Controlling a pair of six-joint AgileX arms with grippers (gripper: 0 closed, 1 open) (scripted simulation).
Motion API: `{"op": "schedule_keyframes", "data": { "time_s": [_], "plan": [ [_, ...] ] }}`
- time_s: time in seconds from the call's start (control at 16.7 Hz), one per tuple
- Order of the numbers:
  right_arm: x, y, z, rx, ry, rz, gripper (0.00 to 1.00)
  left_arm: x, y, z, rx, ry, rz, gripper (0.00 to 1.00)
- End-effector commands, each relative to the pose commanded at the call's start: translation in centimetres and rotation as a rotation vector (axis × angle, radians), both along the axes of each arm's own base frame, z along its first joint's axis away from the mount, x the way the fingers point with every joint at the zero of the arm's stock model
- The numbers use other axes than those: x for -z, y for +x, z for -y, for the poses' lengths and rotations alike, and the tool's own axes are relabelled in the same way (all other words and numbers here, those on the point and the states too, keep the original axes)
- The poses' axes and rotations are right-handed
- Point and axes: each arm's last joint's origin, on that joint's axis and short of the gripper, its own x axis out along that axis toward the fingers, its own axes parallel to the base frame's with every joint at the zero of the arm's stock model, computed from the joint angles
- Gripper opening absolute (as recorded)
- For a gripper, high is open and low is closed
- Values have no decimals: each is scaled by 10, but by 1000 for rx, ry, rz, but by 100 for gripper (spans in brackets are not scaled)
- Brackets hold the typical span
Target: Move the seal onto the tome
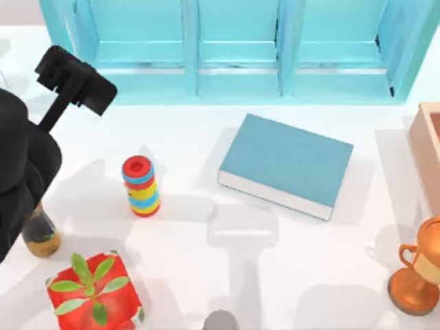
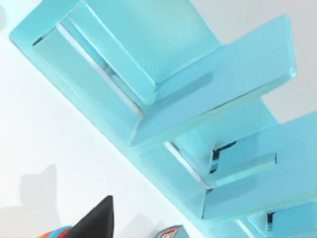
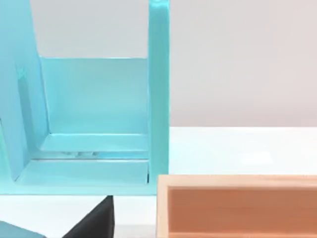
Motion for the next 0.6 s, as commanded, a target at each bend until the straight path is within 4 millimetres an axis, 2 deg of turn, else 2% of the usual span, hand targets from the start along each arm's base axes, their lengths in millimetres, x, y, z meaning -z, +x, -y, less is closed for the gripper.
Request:
{"op": "schedule_keyframes", "data": {
  "time_s": [0.3, 0.6],
  "plan": [
    [0, 0, 0, 0, 0, 0, 100, 6, -21, -40, 61, 159, 139, 100],
    [0, 0, 0, 0, 0, 0, 100, 26, -38, -67, 76, 348, 250, 100]
  ]
}}
